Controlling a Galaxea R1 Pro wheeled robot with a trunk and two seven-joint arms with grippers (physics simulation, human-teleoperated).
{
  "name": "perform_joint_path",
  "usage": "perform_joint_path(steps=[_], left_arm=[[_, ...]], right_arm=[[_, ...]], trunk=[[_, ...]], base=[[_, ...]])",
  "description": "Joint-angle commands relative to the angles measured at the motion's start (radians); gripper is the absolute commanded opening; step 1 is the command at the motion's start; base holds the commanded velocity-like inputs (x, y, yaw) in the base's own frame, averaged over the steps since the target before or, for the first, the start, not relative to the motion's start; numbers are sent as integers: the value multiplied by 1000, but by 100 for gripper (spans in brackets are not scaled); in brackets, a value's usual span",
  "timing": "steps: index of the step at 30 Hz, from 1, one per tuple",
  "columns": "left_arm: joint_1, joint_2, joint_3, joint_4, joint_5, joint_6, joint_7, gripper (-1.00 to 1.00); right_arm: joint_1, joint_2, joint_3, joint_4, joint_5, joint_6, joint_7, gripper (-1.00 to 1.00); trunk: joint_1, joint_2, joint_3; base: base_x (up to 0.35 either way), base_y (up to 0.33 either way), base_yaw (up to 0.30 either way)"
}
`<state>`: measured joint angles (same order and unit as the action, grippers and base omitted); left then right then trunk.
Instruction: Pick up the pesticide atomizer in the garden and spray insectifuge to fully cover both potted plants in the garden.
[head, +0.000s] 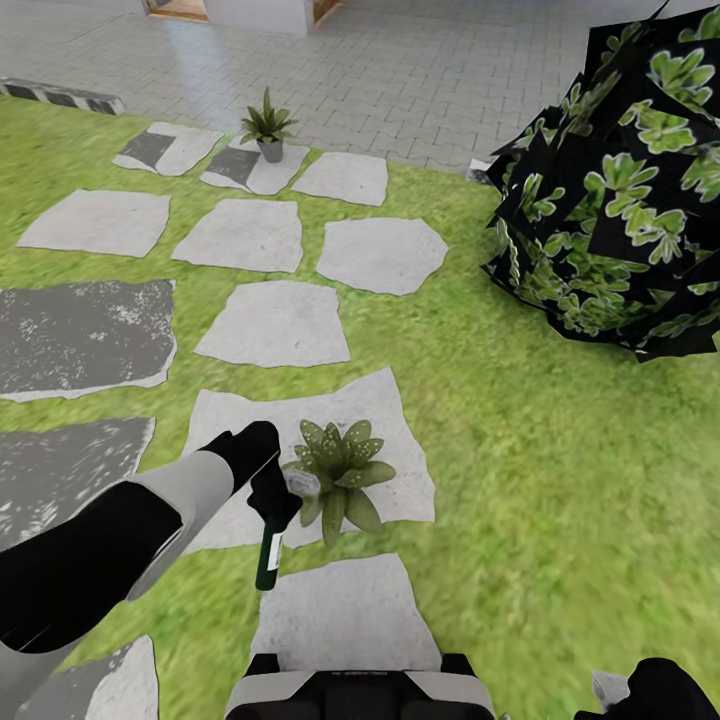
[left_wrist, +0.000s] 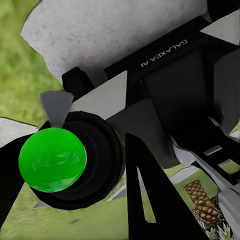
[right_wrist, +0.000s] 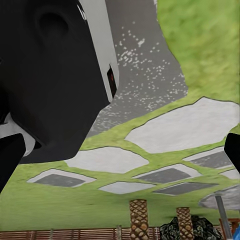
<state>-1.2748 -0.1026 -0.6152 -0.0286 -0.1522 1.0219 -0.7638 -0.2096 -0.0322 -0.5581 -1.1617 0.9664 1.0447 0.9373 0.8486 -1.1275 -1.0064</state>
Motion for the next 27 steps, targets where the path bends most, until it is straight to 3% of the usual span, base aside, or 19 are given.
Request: perform_joint_path(steps=[1,15,27], left_arm=[[-6,0,1,-1,-10,3,-9,-100],[-23,-20,3,-3,-10,3,-9,-100],[22,-19,9,0,-11,3,-9,-100]], right_arm=[[-1,0,-1,-1,9,2,10,100],[-1,0,-1,-2,11,2,11,100],[-1,0,-2,-3,10,2,11,100]], trunk=[[0,0,-2],[0,0,-13],[0,0,-19]], base=[[0,0,0],[0,-14,0],[0,-242,0]])
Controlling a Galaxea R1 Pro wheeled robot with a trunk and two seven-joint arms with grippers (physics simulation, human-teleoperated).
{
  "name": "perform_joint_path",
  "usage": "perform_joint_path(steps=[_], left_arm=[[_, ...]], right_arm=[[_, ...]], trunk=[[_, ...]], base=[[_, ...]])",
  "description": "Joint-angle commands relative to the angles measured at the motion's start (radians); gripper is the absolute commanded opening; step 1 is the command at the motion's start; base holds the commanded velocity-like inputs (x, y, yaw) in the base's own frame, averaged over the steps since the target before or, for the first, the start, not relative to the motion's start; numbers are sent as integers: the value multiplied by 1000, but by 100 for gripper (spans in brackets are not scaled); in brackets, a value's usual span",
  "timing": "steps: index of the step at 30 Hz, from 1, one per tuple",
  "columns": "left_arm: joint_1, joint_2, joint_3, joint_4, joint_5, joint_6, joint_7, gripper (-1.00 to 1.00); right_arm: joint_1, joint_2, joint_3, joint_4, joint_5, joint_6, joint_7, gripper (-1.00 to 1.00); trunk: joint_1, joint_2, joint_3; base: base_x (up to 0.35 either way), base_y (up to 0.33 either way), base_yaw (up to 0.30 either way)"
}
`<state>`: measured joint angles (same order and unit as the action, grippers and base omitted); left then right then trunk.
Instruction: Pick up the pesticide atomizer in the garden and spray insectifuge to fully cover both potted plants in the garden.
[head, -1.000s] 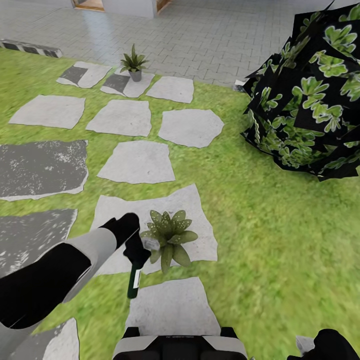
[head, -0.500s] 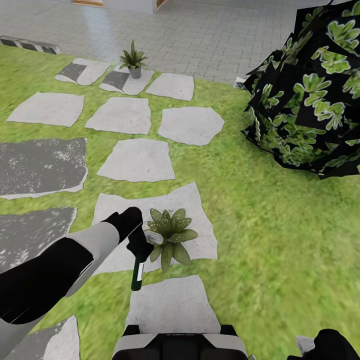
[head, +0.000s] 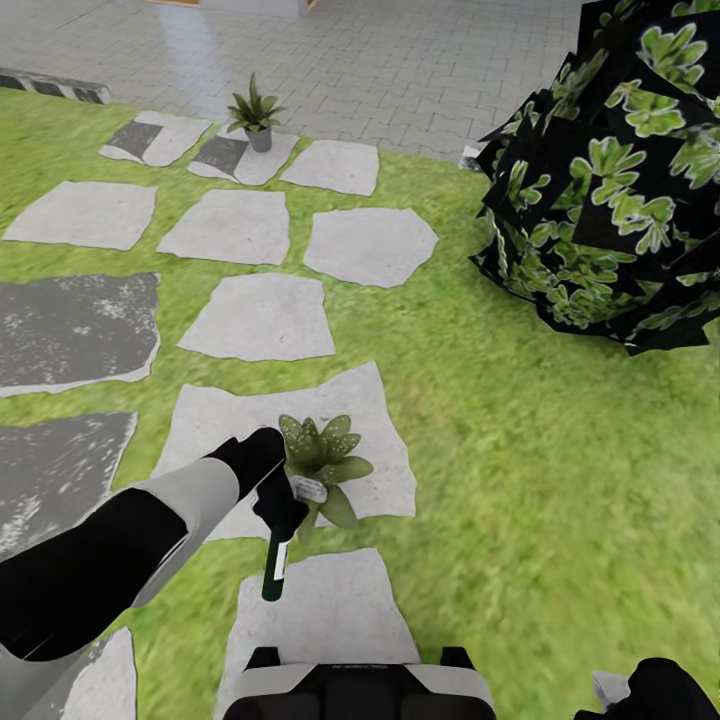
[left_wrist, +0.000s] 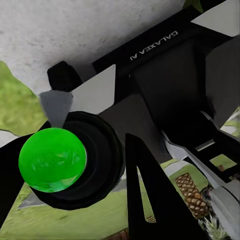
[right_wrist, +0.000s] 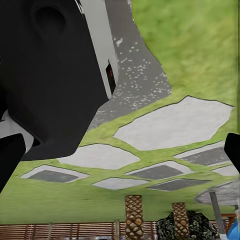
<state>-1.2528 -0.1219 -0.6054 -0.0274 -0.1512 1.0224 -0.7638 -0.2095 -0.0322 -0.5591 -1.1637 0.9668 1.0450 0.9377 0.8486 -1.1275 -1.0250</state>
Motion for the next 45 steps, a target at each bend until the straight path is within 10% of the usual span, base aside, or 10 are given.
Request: perform_joint_path(steps=[1,45], left_arm=[[1,0,0,0,-12,2,-9,-100],[-19,7,-16,0,-19,2,-9,-100]], right_arm=[[0,0,-1,-1,10,2,10,100],[-1,2,1,0,10,2,10,100]], trunk=[[0,-1,-1],[0,-1,9]], base=[[0,-103,0],[0,-3,0]])
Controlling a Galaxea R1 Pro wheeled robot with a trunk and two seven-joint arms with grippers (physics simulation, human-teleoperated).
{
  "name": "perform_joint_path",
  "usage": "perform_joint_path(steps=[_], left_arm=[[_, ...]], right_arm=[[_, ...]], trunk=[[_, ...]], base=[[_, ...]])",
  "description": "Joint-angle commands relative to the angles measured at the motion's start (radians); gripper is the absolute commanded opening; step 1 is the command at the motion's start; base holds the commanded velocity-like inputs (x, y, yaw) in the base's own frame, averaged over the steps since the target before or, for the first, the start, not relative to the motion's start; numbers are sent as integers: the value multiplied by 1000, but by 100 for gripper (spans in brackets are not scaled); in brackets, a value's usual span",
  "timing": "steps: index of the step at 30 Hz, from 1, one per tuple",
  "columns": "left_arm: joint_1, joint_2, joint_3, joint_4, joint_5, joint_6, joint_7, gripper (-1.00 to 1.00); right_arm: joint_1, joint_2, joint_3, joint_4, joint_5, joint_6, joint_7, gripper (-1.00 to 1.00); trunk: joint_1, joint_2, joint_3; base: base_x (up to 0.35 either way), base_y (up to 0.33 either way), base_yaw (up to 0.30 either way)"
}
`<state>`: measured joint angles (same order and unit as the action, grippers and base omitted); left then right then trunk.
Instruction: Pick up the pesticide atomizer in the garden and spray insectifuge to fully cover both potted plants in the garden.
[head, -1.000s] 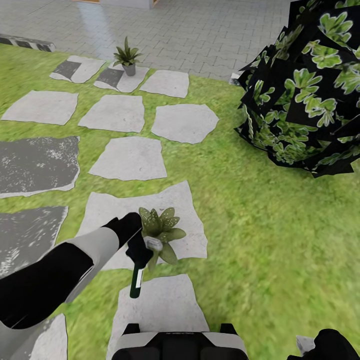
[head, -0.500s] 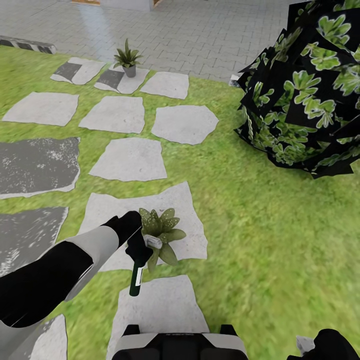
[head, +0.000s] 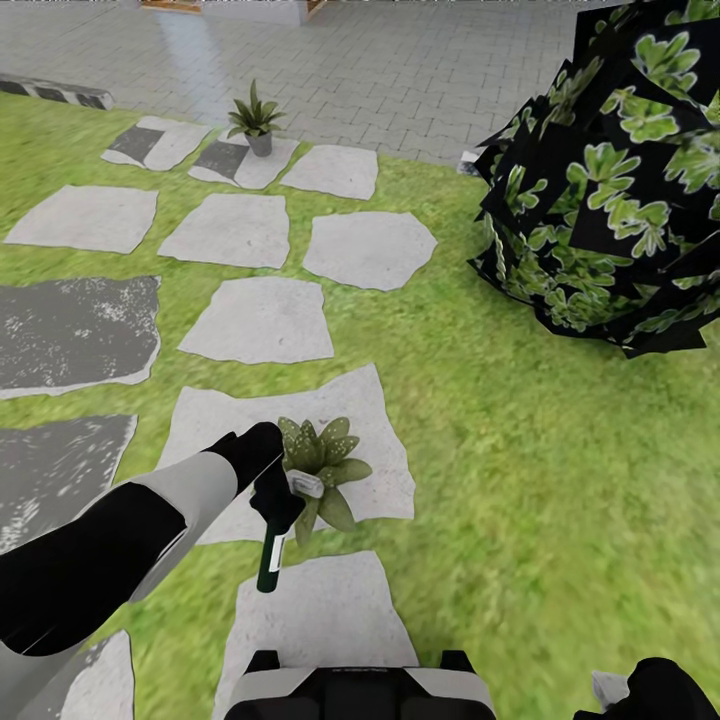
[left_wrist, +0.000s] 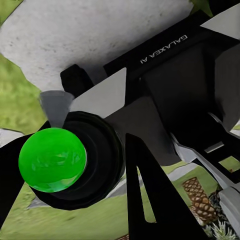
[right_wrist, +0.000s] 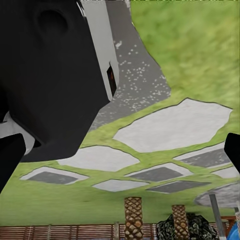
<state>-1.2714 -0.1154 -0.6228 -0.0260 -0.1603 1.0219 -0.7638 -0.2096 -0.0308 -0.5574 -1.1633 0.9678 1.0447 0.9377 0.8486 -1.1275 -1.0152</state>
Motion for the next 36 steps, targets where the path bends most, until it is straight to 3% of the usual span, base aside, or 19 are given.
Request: perform_joint_path(steps=[1,10,12,15,16,29,36], left_arm=[[0,0,1,-1,-11,3,-9,-100],[0,2,-8,-2,-16,3,-9,-100],[0,2,-41,-2,-16,3,-9,-100],[0,2,-126,0,-15,3,-9,-100],[0,2,-135,-1,-15,3,-9,-100],[15,-1,-136,-4,-4,1,-9,-100],[133,-4,-128,-1,-3,1,-9,-100]], right_arm=[[-1,0,-1,-1,9,2,10,100],[-1,0,-1,-1,9,2,10,100],[-1,0,-1,0,9,2,10,100],[0,0,-1,0,10,2,10,100],[0,0,-1,0,9,2,10,100],[0,0,-1,-1,11,2,10,100],[-1,0,-1,-1,10,2,10,100]], trunk=[[0,0,1],[0,0,5],[0,0,5],[0,0,5],[0,0,5],[0,0,5],[0,0,5]], base=[[0,0,0],[0,0,0],[0,0,0],[0,0,0],[0,0,0],[0,0,0],[0,0,0]])
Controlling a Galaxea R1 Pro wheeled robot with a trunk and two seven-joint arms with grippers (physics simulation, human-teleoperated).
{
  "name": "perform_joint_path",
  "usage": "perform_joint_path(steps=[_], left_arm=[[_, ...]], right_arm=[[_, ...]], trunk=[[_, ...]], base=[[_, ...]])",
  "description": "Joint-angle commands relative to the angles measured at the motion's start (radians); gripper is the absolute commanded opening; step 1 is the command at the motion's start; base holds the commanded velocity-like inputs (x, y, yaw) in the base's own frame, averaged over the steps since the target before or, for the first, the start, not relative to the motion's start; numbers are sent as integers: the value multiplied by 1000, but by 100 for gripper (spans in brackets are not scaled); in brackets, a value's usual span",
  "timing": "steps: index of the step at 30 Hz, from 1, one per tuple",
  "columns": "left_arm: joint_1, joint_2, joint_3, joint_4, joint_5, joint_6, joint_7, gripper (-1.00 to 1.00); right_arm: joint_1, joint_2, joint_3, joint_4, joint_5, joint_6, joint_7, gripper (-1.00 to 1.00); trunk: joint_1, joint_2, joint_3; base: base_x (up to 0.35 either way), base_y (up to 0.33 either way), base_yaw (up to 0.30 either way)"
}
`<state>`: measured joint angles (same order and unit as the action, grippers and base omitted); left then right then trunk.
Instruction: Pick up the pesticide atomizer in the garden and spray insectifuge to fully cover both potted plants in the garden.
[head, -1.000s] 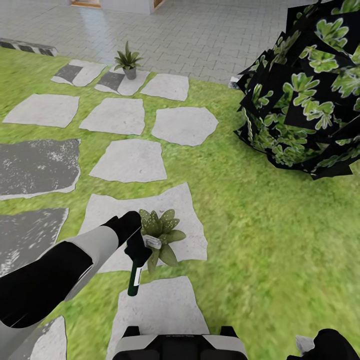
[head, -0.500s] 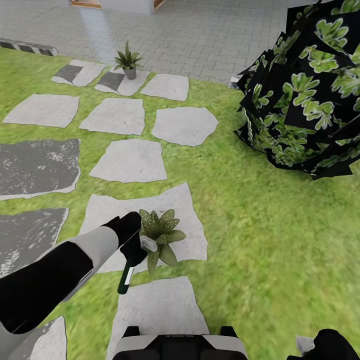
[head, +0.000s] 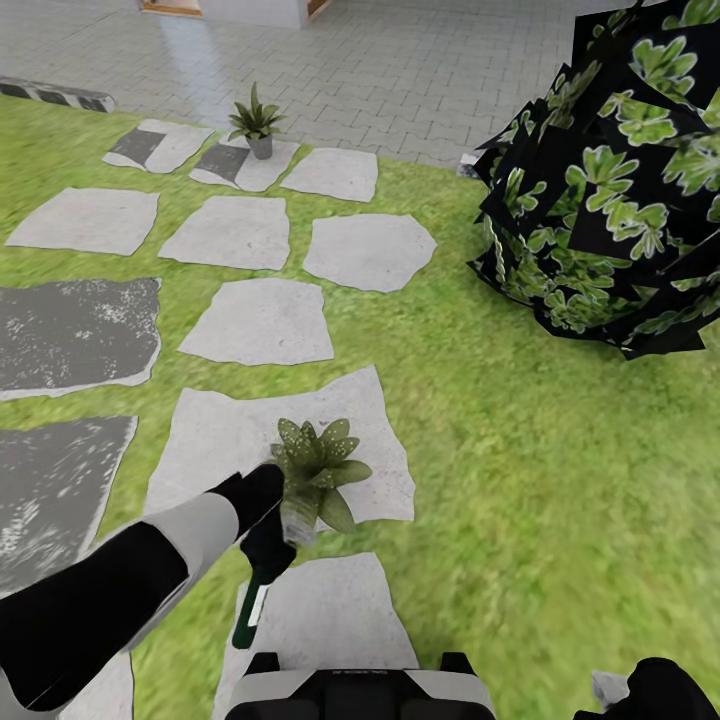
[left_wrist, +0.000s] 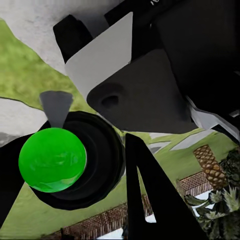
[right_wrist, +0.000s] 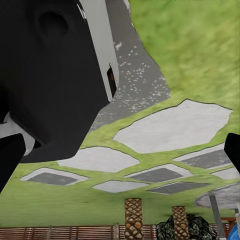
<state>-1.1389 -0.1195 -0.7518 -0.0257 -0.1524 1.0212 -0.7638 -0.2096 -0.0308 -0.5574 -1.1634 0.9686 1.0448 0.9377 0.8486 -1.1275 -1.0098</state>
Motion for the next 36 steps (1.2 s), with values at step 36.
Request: perform_joint_path(steps=[36], left_arm=[[-136,11,-9,2,-22,3,-11,-100]], right_arm=[[-1,0,-1,0,10,2,10,100]], trunk=[[0,0,0]], base=[[0,0,0]])
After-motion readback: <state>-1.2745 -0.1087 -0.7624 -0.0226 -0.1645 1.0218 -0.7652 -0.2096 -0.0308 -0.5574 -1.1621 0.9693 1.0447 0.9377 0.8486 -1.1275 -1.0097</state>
